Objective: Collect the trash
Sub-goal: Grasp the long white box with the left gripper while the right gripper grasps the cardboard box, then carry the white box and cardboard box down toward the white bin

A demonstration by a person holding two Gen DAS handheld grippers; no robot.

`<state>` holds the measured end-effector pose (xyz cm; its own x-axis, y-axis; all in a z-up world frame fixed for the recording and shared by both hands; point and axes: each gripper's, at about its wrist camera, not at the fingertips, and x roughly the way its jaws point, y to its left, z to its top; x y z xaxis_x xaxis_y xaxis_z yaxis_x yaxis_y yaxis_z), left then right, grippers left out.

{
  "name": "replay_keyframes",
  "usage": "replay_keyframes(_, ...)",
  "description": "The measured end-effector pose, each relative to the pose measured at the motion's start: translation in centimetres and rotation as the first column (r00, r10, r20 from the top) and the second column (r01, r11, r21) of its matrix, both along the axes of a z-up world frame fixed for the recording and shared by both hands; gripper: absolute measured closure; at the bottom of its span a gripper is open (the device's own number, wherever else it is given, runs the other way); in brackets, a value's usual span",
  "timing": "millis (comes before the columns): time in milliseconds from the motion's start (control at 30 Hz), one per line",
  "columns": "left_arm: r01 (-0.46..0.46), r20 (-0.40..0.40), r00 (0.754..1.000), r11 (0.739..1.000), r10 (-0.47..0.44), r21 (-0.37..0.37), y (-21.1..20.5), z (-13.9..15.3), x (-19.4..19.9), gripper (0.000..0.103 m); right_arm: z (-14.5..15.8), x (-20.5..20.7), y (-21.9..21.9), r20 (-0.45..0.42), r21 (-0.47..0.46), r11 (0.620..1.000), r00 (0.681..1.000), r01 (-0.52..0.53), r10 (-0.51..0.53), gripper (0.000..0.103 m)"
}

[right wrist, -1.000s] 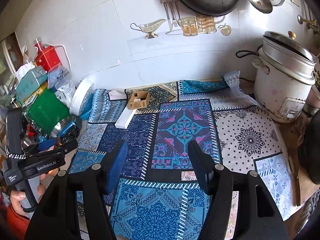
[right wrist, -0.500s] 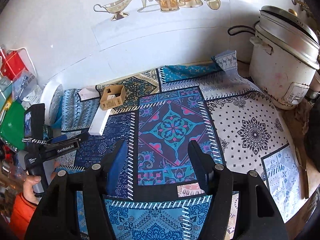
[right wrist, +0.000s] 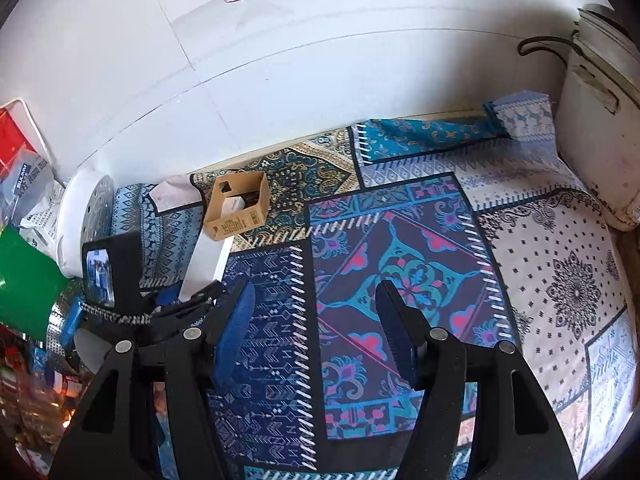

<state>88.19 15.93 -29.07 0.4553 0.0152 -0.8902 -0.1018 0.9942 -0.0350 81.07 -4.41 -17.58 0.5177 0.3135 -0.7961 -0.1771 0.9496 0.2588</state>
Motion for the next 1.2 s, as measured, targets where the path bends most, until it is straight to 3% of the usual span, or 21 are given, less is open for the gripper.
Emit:
replay_keyframes(200, -0.062, 0.004, 0.998, 0.997, 0.063, -0.037, 2.3, 0.2, -3.8, 0.052, -1.4, 2.8, 4.0, 0.002, 0.002, 0.999, 0.999, -0.050, 0.050, 0.044)
replay_keyframes(467, -0.134, 0.009, 0.991, 0.990, 0.134, 0.043, 4.3, 0.1, -8.9, 0.052, -5.0, 8.0, 9.2, -0.066, 0.024, 0.996, 0.994, -0.085, 0.086, 0.044)
replay_keyframes(600, -0.149, 0.023, 0.989, 0.988, 0.148, 0.035, 4.9, 0.1, -9.6, 0.052, -7.1, 10.0, 11.5, -0.113, 0.013, 0.996, 0.989, -0.093, 0.093, 0.045)
replay_keyframes(767, -0.147, 0.040, 0.989, 0.988, 0.146, 0.036, 5.1, 0.2, -9.8, 0.052, -9.4, 11.0, 13.2, -0.173, -0.018, 0.993, 0.978, -0.121, 0.116, 0.069)
replay_keyframes(933, -0.152, 0.030, 0.988, 0.988, 0.151, 0.034, 4.9, 0.1, -9.1, 0.052, -9.9, 10.2, 13.5, -0.165, -0.062, 0.986, 0.976, -0.152, 0.140, 0.094)
replay_keyframes(1200, -0.133, -0.002, 0.991, 0.991, 0.133, 0.018, 3.8, 0.4, -8.6, 0.053, -7.9, 6.3, 9.9, -0.126, -0.063, 0.983, 0.979, -0.170, 0.162, 0.100)
